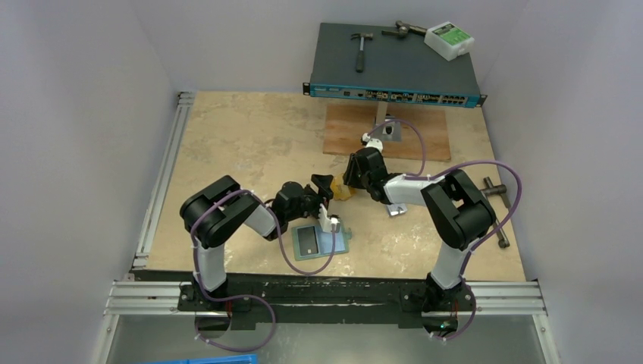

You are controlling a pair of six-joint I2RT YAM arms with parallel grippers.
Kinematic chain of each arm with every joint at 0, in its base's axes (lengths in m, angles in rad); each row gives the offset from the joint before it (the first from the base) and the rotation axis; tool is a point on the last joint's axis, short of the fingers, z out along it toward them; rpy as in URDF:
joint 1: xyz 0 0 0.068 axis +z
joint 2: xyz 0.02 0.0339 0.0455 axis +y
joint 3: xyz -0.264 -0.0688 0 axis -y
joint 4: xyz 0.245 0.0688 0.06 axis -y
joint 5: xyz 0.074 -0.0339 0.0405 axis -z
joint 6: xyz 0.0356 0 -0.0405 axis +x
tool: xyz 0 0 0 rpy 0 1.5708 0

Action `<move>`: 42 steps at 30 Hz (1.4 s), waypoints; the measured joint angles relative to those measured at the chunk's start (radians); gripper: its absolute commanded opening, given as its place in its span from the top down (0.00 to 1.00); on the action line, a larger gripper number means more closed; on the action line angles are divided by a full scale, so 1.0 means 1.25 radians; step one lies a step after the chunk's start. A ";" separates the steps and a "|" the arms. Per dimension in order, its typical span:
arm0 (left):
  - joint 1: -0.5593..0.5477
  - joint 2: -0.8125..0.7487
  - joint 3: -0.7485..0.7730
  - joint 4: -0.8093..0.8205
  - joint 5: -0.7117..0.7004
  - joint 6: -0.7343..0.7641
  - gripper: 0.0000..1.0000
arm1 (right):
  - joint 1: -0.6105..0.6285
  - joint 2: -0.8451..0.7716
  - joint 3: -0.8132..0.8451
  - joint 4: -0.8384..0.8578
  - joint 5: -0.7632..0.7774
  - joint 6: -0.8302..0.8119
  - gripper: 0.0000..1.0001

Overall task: Put the credit cards into the card holder
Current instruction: Pick up the credit card from the center of the board.

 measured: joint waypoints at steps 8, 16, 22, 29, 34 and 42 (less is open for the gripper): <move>0.008 -0.006 -0.009 -0.004 0.026 0.044 0.22 | 0.000 0.002 0.001 0.000 0.000 0.001 0.68; -0.003 0.027 0.035 -0.006 0.034 0.046 0.23 | 0.000 0.002 0.001 0.001 0.000 0.005 0.69; -0.004 0.029 0.041 -0.013 0.034 0.039 0.24 | 0.000 0.003 0.001 0.004 -0.001 0.007 0.70; -0.004 0.014 0.041 -0.039 0.033 0.030 0.26 | 0.000 0.004 0.000 0.006 -0.001 0.011 0.71; -0.004 -0.014 0.040 -0.072 0.034 0.010 0.27 | 0.000 0.004 0.000 0.007 -0.002 0.013 0.72; -0.010 -0.020 0.041 -0.082 0.033 -0.006 0.27 | 0.000 0.004 -0.001 0.009 -0.004 0.013 0.73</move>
